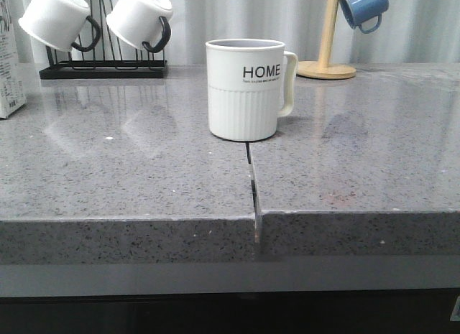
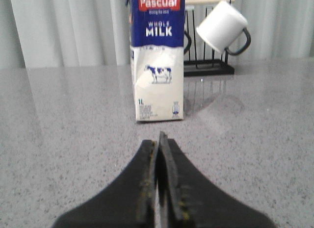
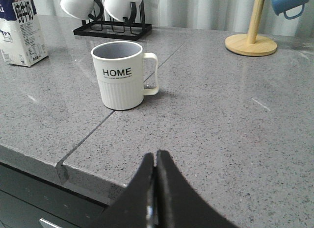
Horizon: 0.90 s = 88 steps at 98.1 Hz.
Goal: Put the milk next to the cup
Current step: 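Move the left gripper toward the Pascual milk carton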
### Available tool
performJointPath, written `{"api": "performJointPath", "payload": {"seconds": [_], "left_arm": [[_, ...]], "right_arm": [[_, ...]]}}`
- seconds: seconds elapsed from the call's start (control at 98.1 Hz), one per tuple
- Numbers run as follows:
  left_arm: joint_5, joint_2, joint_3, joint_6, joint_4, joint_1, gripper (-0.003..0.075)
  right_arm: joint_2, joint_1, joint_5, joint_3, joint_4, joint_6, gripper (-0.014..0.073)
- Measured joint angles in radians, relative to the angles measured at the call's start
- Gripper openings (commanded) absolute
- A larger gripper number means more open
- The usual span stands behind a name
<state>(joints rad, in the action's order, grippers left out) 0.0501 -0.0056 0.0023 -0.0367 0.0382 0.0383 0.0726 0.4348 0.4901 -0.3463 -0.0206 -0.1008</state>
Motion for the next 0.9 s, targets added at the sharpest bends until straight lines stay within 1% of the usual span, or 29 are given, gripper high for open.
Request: {"api": "performJointPath", "payload": {"seconds": [0.112, 0.204, 0.337, 0.683, 0.846, 0.897], "left_arm": [[0.005, 0.0, -0.004, 0.0, 0.0, 0.0, -0.0021], [0.06, 0.0, -0.025, 0.0, 0.0, 0.0, -0.0021], [0.137, 0.007, -0.107, 0.0, 0.0, 0.0, -0.0021], [0.227, 0.156, -0.286, 0.0, 0.0, 0.0, -0.002], [0.237, 0.212, -0.317, 0.0, 0.0, 0.0, -0.0017], [0.239, 0.235, -0.32, 0.0, 0.0, 0.0, 0.0003]], "right_arm": [[0.0, 0.0, 0.0, 0.0, 0.0, 0.0, -0.0018], [0.0, 0.0, 0.0, 0.0, 0.0, 0.0, -0.0018], [0.0, 0.0, 0.0, 0.0, 0.0, 0.0, -0.0018], [0.0, 0.0, 0.0, 0.0, 0.0, 0.0, -0.0018], [0.0, 0.0, 0.0, 0.0, 0.0, 0.0, -0.0018], [0.0, 0.0, 0.0, 0.0, 0.0, 0.0, -0.0018]]}}
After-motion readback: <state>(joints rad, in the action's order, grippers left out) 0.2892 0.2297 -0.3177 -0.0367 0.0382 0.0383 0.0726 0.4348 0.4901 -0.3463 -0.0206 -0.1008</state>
